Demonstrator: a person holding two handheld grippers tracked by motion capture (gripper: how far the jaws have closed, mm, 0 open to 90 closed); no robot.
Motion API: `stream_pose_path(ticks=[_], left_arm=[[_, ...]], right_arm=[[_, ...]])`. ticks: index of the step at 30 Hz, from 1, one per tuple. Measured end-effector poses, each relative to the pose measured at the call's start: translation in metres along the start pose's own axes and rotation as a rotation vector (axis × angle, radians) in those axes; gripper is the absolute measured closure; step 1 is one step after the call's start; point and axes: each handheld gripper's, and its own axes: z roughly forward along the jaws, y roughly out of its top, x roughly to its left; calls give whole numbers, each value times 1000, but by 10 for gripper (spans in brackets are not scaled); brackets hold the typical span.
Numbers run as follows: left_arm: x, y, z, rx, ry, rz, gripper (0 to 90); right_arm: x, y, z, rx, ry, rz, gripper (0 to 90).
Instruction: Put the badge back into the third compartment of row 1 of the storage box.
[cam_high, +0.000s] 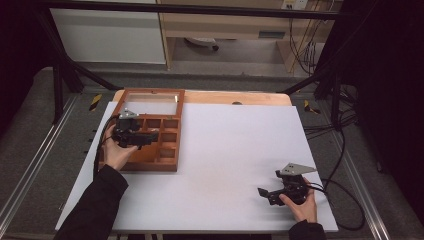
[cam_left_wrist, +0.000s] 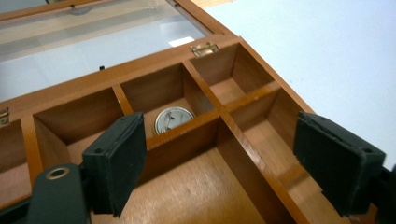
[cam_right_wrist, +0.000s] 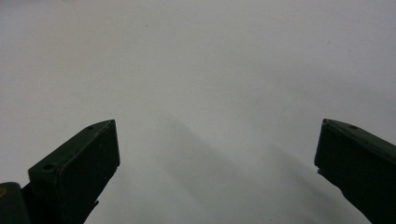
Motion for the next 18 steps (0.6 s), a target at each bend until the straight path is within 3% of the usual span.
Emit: stream_pose_path(ticks=[9, 18], left_arm=[[-11, -14, -17, -22, -29, 16, 67], [-24, -32, -34, -37, -51, 58, 62]], right_arm=[[0, 0, 0, 3, -1, 1, 7], [0, 0, 0, 3, -4, 1, 7]])
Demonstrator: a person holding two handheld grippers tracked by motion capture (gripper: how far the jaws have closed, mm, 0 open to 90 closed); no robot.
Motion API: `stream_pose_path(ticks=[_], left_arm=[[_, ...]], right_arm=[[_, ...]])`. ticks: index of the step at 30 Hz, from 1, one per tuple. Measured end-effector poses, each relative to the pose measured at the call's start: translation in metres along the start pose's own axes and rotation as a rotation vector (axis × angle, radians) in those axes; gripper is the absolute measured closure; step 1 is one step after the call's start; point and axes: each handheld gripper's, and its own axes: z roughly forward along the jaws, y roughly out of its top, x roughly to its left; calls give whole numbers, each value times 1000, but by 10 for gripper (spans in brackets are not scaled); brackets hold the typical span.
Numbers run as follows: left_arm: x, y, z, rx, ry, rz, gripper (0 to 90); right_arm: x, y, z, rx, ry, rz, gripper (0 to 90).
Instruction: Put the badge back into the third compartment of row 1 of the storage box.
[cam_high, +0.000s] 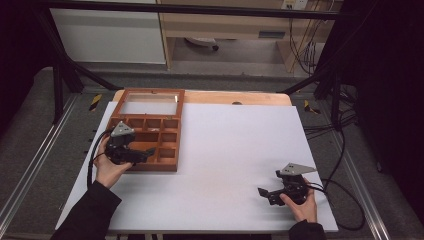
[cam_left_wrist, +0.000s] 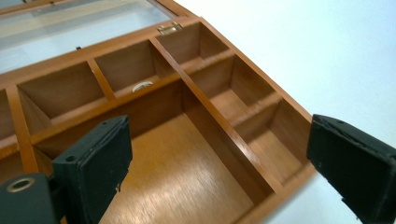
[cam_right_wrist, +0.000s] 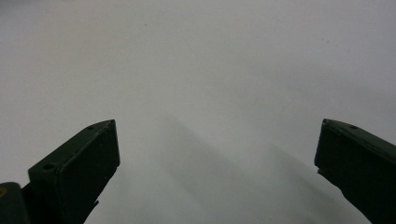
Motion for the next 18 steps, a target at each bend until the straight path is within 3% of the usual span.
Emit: stream_pose_path(ticks=[2, 18], left_arm=[[-3, -5, -3, 0, -1, 14, 62], [-17, -49, -17, -27, -42, 9, 66]], right_arm=[[0, 0, 0, 0, 1, 3, 7], [1, 0, 1, 10, 1, 4, 7]])
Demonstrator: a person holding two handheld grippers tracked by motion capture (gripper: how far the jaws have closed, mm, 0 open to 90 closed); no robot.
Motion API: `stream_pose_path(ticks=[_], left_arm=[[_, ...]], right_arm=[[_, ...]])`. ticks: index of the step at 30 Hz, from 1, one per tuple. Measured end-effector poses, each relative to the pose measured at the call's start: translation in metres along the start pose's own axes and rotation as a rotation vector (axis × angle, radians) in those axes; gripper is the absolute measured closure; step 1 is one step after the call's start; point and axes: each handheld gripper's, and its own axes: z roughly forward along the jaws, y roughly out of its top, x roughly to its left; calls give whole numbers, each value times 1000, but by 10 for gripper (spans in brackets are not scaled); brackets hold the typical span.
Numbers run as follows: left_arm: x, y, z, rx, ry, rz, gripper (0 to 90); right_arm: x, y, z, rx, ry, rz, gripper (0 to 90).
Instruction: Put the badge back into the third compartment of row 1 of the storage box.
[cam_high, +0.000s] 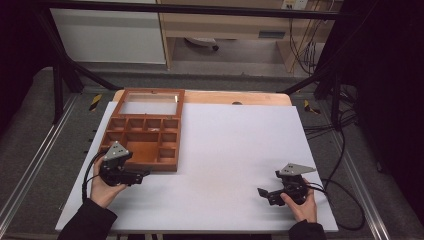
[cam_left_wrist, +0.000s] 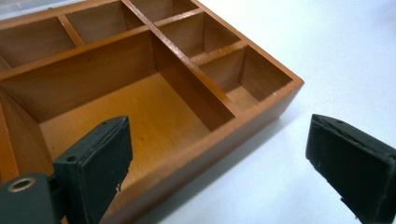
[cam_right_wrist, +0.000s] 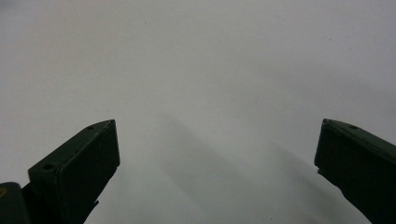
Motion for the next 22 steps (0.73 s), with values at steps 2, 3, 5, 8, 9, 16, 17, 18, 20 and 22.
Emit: stream_pose_path(ticks=[2, 3, 5, 8, 9, 16, 17, 18, 20, 22], left_arm=[[-2, -3, -2, 1, -4, 11, 66], [-4, -5, -4, -2, -4, 15, 65], [-5, -10, -6, -4, -10, 18, 64], [-6, -17, -9, -5, -16, 14, 64], [-5, -19, -10, -7, -21, 12, 64], [-3, -36, -12, 14, -34, 12, 58], [-2, -38, -12, 19, -35, 12, 57], [-1, -40, -12, 16, -35, 6, 56], [2, -43, -13, 16, -39, -10, 57], [3, -45, -12, 20, -35, -13, 57]], right_arm=[[0, 0, 0, 1, -1, 2, 7], [0, 0, 0, 0, 0, 1, 8], [0, 0, 0, -1, -1, -1, 7], [0, 0, 0, 1, 1, -3, 7], [0, 0, 1, 1, 0, 0, 7], [0, 0, 1, 2, -1, -1, 7], [0, 0, 1, 1, 0, -1, 7], [0, 0, 1, 1, 0, -3, 7], [0, 0, 1, 1, 1, 0, 7], [0, 0, 1, 1, 2, 1, 8]])
